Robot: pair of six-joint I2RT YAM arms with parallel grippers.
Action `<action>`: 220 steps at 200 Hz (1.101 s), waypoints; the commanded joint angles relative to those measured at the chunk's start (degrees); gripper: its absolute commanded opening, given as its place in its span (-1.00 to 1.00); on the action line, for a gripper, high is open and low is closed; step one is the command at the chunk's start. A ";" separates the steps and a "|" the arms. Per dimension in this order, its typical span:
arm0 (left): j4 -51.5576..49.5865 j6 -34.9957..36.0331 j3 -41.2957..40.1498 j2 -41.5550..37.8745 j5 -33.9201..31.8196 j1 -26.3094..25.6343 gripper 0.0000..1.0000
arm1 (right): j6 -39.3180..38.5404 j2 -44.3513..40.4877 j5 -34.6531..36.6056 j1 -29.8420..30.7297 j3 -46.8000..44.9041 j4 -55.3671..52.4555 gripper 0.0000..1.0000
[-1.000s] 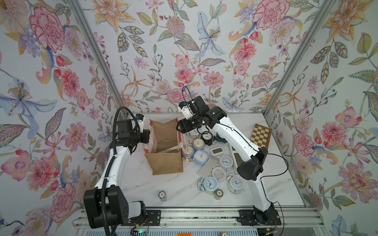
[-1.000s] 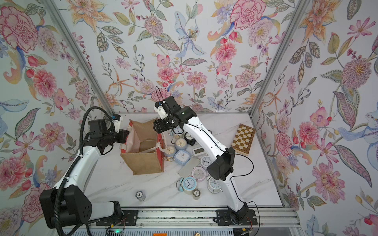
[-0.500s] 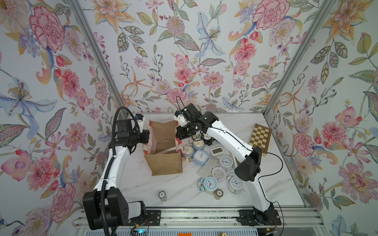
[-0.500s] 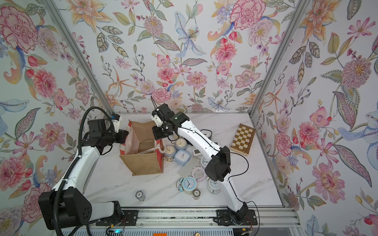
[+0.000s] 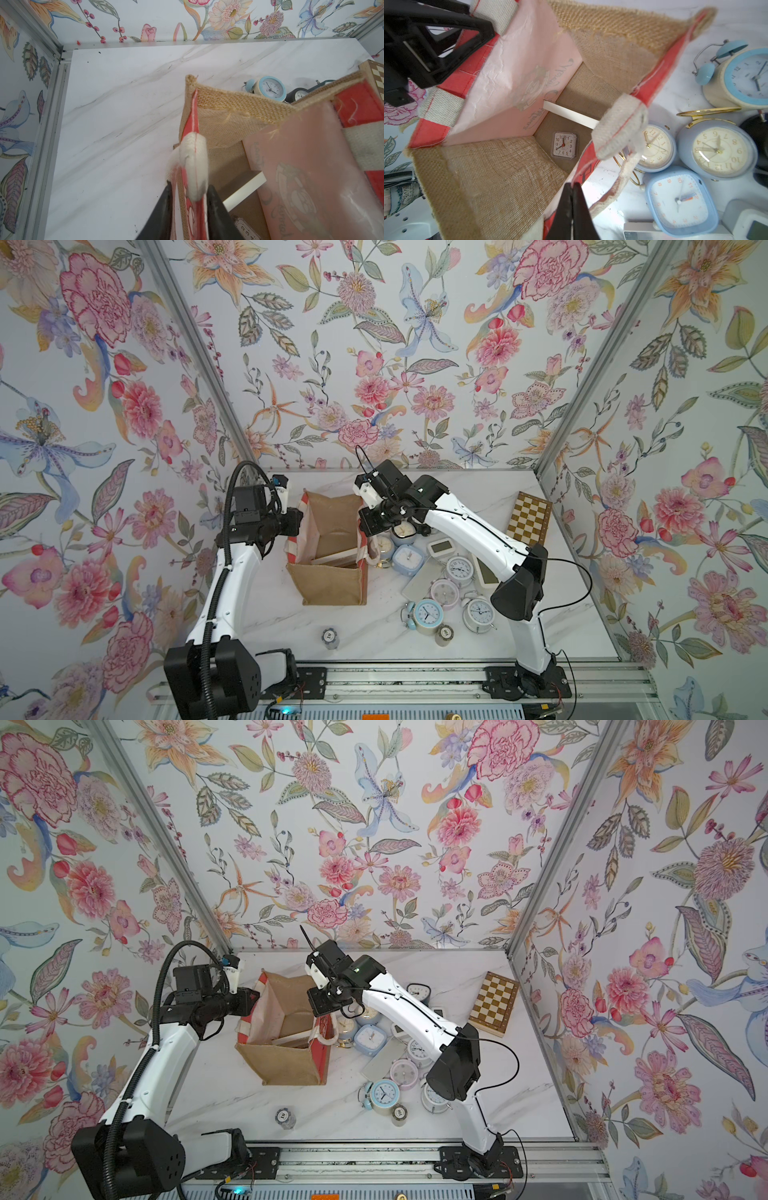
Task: Put the alarm clock into the canvas bag
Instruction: Adjust the canvas bag at the center of the board, then pick up the alarm from the center of the board.
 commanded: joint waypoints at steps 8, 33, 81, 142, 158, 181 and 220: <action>3.24 -0.87 3.96 1.49 -3.50 -0.39 -0.21 | 0.42 -2.73 1.26 0.13 -0.34 -1.23 -0.20; 6.69 -0.97 4.78 3.68 -1.57 -0.40 -0.20 | -0.71 -4.22 2.89 -0.16 -0.24 -1.21 0.00; 10.20 -0.24 5.83 7.63 5.02 -0.38 -0.18 | -1.61 -8.35 6.53 -3.07 -3.48 -1.23 0.12; 13.82 -1.33 1.50 7.15 4.34 -0.44 -0.72 | -1.66 -11.16 9.36 -6.87 -9.55 -1.03 0.14; 16.01 -2.13 -0.59 5.88 3.81 -0.37 -0.79 | -2.06 -10.98 9.70 -7.28 -11.84 -0.78 0.16; 18.20 -2.71 -2.59 4.54 2.84 -0.38 -0.83 | -2.02 -10.88 10.01 -7.36 -15.52 0.12 0.18; 19.13 -1.48 -3.78 3.14 2.72 -0.44 -0.85 | -0.55 -11.75 6.09 -7.54 -23.74 5.68 0.21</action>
